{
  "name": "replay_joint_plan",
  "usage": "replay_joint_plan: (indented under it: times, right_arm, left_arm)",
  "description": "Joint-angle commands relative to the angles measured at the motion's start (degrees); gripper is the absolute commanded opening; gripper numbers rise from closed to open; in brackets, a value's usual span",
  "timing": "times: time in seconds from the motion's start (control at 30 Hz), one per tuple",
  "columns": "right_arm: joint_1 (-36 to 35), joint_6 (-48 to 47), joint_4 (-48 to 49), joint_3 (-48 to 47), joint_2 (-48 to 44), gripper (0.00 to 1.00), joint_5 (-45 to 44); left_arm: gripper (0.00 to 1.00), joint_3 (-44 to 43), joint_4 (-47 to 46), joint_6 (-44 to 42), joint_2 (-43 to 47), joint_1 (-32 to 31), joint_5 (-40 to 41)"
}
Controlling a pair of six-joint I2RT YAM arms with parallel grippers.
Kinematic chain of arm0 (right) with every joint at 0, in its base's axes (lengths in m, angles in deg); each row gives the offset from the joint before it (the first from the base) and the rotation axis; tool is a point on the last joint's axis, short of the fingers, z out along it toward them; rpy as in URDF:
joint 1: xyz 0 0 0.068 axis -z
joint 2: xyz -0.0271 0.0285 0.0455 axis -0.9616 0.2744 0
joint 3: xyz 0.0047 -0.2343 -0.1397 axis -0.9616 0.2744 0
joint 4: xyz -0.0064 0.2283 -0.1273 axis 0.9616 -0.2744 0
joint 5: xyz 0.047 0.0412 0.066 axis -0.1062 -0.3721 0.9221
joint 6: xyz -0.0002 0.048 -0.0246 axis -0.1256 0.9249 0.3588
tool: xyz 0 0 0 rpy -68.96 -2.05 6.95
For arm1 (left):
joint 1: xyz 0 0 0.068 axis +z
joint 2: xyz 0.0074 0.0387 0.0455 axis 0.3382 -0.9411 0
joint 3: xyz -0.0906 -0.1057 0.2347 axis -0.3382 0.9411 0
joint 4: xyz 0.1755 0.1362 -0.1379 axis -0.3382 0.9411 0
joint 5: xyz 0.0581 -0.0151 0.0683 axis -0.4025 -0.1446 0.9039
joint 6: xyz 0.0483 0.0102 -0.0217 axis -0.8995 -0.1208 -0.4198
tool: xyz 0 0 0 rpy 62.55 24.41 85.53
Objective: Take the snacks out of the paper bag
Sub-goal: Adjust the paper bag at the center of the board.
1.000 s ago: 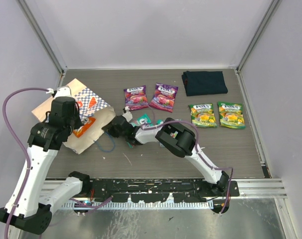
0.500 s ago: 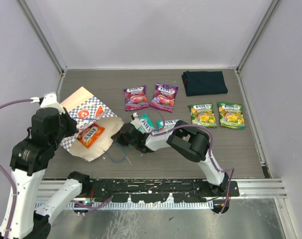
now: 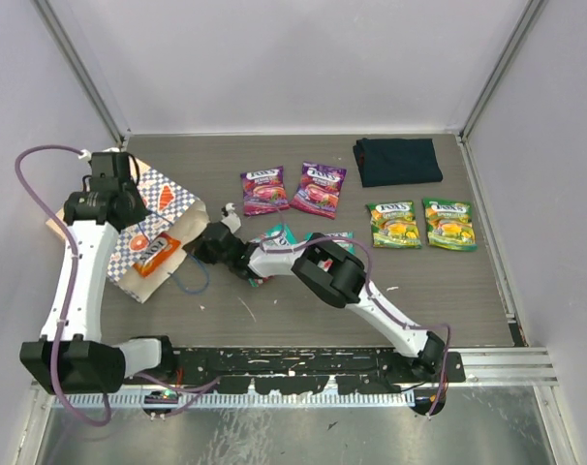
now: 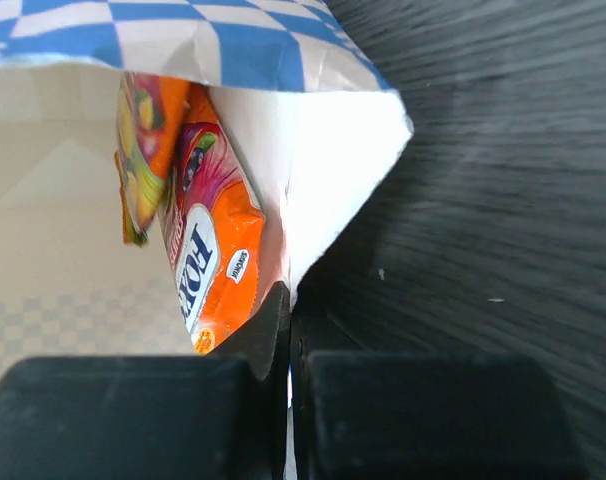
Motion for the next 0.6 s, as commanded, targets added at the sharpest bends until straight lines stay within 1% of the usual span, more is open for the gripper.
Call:
replay_joint_plan:
  times: [0.0, 0.13, 0.2, 0.3, 0.4, 0.43, 0.47, 0.53, 0.57]
  right_arm:
    - [0.5, -3.1, 1.8, 4.8, -7.2, 0.01, 0.3]
    - [0.2, -3.2, 8.6, 24.0, -18.6, 0.01, -0.5]
    - [-0.2, -3.1, 10.5, 29.2, -21.3, 0.01, -1.3]
    - [-0.2, -4.3, 9.8, 27.1, -19.9, 0.01, -0.1]
    - [0.0, -6.3, 8.3, 19.2, -15.5, 0.01, 4.4]
    - [0.0, -6.9, 7.6, 16.8, -14.2, 0.06, 6.0]
    - [0.0, -8.0, 6.7, 15.2, -13.5, 0.17, 7.5]
    - [-0.1, -10.2, 3.3, 13.9, -13.7, 0.44, 7.4]
    - [-0.1, -11.4, 2.1, 14.6, -14.7, 0.55, 6.6]
  left_arm:
    - [0.00, -4.4, -0.5, 0.6, 5.7, 0.2, -7.9]
    - [0.00, 4.8, -1.5, 5.2, 16.5, -2.6, -12.9]
    - [0.00, 9.5, -1.3, 6.3, 23.3, -4.9, -11.0]
    - [0.00, 10.8, 0.6, 6.0, 26.3, -5.1, -5.9]
    - [0.00, 9.0, 0.7, 4.8, 24.1, -5.1, -3.5]
    - [0.00, 8.6, 0.7, 4.5, 22.8, -5.1, -3.2]
    - [0.00, 8.5, 0.4, 4.3, 21.6, -5.1, -2.8]
    - [0.00, 8.6, -0.2, 4.1, 19.8, -5.1, -1.8]
    - [0.00, 8.8, -0.4, 4.1, 19.3, -5.0, -1.5]
